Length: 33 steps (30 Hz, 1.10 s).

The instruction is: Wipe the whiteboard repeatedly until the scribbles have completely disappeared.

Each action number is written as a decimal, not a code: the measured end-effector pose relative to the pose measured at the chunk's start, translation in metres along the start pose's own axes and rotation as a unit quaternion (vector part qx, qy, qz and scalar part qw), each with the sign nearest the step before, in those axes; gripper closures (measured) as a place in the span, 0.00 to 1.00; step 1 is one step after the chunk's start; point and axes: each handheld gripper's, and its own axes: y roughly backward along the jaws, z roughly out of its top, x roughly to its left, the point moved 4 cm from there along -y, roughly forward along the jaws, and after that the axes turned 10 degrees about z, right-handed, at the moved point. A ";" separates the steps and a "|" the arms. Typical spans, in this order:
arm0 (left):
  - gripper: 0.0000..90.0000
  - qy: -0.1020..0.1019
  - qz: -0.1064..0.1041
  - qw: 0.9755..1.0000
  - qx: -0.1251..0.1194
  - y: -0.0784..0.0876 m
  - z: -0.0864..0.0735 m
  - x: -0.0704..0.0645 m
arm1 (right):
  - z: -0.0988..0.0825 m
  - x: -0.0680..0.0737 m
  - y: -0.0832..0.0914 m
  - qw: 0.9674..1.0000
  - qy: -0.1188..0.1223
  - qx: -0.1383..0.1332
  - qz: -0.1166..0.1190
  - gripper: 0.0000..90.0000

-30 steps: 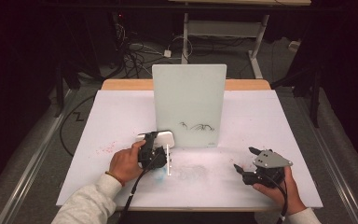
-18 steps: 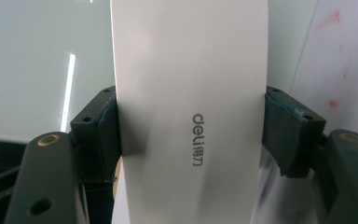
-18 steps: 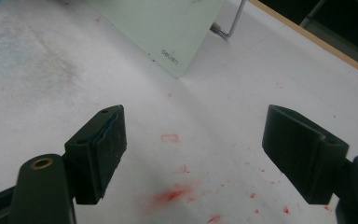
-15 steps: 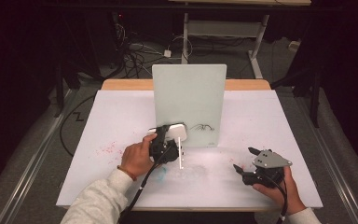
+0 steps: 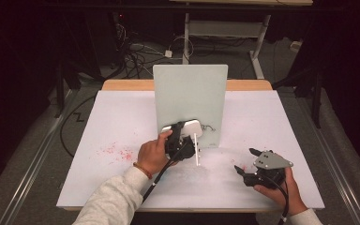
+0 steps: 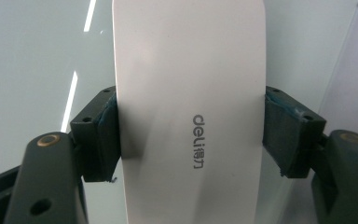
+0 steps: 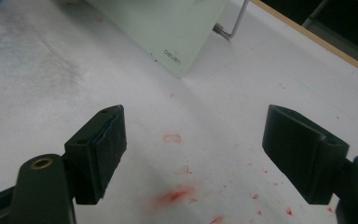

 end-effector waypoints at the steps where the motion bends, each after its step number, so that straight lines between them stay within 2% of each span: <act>1: 0.32 0.002 0.000 1.000 -0.002 0.000 0.003 0.000 | 0.000 0.000 0.000 1.000 0.000 -0.001 0.000 0.25; 6: 0.32 0.009 0.001 1.000 -0.008 -0.002 0.015 -0.003 | 0.000 0.000 0.000 1.000 -0.003 -0.001 0.000 0.25; 17: 0.32 0.007 0.005 1.000 -0.015 -0.005 0.039 -0.012 | -0.001 0.000 -0.001 1.000 0.000 0.002 0.003 0.25; 18: 0.32 -0.002 0.007 1.000 -0.017 -0.006 0.044 -0.016 | -0.001 0.000 -0.001 1.000 -0.001 0.002 0.002 0.25; 21: 0.32 -0.001 0.006 1.000 -0.021 -0.007 0.050 -0.022 | -0.001 0.000 -0.001 1.000 -0.001 0.003 0.004 0.25; 24: 0.32 -0.014 0.003 1.000 -0.022 -0.008 0.057 -0.033 | -0.001 0.000 -0.001 1.000 0.001 0.003 0.002 0.25; 27: 0.32 -0.019 0.004 1.000 -0.020 -0.007 0.058 -0.037 | -0.002 -0.001 -0.001 1.000 0.001 0.004 0.003 0.25; 30: 0.32 -0.028 -0.007 0.999 -0.021 -0.007 0.051 -0.039 | -0.002 -0.001 0.000 1.000 0.002 0.003 0.002 0.25; 32: 0.32 -0.031 -0.008 0.999 -0.018 -0.006 0.043 -0.034 | -0.002 -0.001 0.001 1.000 0.001 0.002 0.002 0.25; 33: 0.32 -0.026 -0.006 1.000 -0.011 -0.004 0.031 -0.025 | -0.002 -0.002 0.001 1.000 -0.001 0.001 0.000 0.25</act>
